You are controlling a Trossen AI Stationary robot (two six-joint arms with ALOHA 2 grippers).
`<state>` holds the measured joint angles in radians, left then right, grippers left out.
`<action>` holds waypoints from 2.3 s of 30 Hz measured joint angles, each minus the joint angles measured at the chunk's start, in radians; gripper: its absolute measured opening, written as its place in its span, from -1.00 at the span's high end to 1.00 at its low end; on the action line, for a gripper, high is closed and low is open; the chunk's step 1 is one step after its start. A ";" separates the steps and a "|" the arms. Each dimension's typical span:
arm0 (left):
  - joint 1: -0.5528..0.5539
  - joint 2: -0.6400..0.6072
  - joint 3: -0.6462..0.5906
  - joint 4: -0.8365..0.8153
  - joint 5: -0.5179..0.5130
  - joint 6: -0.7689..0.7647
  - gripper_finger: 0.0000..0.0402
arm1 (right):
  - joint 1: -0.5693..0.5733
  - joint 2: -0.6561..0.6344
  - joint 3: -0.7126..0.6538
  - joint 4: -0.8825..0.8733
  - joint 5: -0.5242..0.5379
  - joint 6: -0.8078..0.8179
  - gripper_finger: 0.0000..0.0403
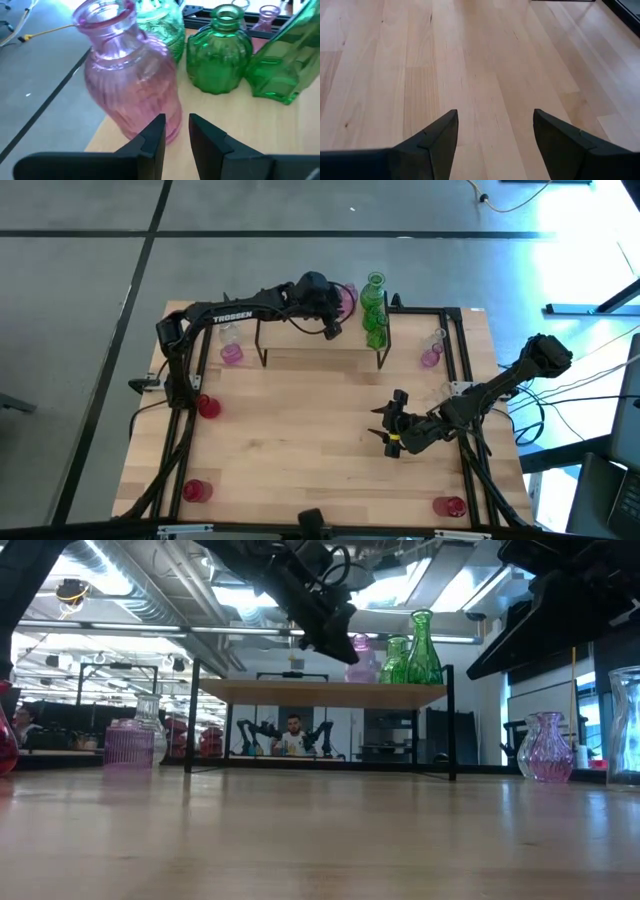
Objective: Sort vases onto shelf
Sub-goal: Put the bottom pink vase on the shelf, then put the left pink vase on the shelf aligned with the other pink vase
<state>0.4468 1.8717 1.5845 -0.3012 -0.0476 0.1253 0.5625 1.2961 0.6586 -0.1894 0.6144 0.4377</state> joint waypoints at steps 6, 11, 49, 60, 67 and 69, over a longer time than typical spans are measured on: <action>-0.033 -0.021 0.000 -0.044 0.012 -0.015 0.61 | 0.000 0.000 0.000 0.000 0.000 -0.001 -0.18; -0.091 -0.146 0.000 -0.186 0.001 -0.034 0.61 | 0.000 0.000 0.000 -0.001 0.000 -0.001 -0.18; -0.026 -0.783 -0.561 -0.937 -0.205 -0.447 0.22 | 0.000 0.000 0.000 0.065 0.096 -0.155 -0.18; 0.076 -0.669 -0.679 -0.844 -0.125 -0.286 0.23 | 0.000 0.000 0.000 0.063 0.082 -0.146 -0.18; 0.110 -0.631 -0.682 -0.812 -0.168 -0.139 0.23 | 0.000 0.000 0.000 0.064 0.082 -0.147 -0.18; 0.130 -0.620 -0.682 -0.806 -0.169 -0.127 0.23 | 0.000 0.000 0.000 0.065 0.082 -0.147 -0.18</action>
<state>0.5771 1.2520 0.9028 -1.1075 -0.2164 -0.0013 0.5625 1.2961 0.6582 -0.1246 0.6964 0.2909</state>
